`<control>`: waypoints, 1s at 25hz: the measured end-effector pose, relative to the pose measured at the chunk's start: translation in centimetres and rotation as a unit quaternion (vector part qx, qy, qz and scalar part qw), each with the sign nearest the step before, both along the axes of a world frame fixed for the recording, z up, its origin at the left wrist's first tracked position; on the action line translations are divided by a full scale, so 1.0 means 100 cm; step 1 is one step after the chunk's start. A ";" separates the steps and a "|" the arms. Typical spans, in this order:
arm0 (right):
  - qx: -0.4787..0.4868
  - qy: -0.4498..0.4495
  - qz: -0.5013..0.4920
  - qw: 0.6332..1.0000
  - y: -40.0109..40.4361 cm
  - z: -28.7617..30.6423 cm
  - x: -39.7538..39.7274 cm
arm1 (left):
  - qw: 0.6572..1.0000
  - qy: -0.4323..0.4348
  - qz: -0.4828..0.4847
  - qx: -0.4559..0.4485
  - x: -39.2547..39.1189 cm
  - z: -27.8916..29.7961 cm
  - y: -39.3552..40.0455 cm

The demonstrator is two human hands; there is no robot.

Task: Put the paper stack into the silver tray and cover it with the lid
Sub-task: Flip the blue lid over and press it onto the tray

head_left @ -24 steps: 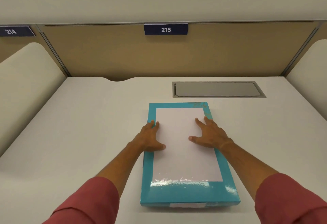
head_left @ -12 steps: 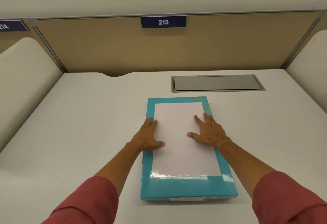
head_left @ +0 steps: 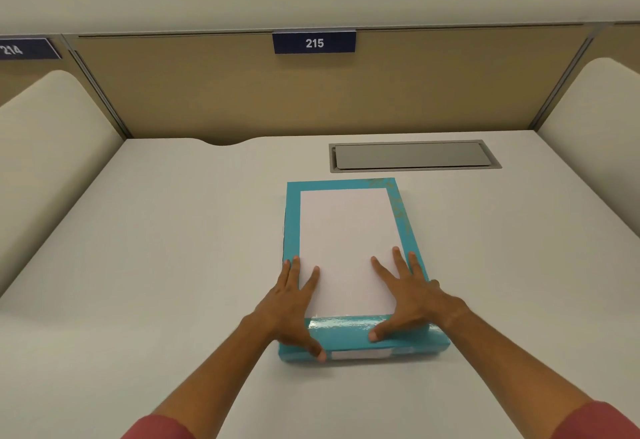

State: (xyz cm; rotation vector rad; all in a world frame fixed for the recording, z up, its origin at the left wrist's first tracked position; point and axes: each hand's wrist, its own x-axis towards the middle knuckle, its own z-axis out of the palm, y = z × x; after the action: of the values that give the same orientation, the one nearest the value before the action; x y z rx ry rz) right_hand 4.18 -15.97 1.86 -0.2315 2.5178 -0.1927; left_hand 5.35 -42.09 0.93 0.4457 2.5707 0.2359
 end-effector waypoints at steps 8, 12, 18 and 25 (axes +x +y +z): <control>0.027 0.010 0.018 0.999 -0.013 0.001 0.014 | 1.000 0.012 -0.008 -0.016 0.002 0.009 -0.006; 0.041 0.012 0.043 0.998 -0.014 0.001 0.015 | 1.000 0.016 -0.007 -0.001 0.002 0.007 -0.007; 0.051 0.006 0.039 0.998 -0.017 0.001 0.015 | 1.000 0.000 0.002 0.003 0.002 0.003 -0.005; 0.052 0.011 0.033 0.998 -0.017 0.003 0.017 | 1.000 -0.010 0.016 -0.009 0.004 0.005 -0.004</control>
State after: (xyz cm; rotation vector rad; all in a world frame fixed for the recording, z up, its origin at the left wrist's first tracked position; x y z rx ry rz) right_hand 5.87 -17.68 2.20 -0.2752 2.5288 -0.0317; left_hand 5.76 -42.52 1.40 0.3937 2.5589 0.2263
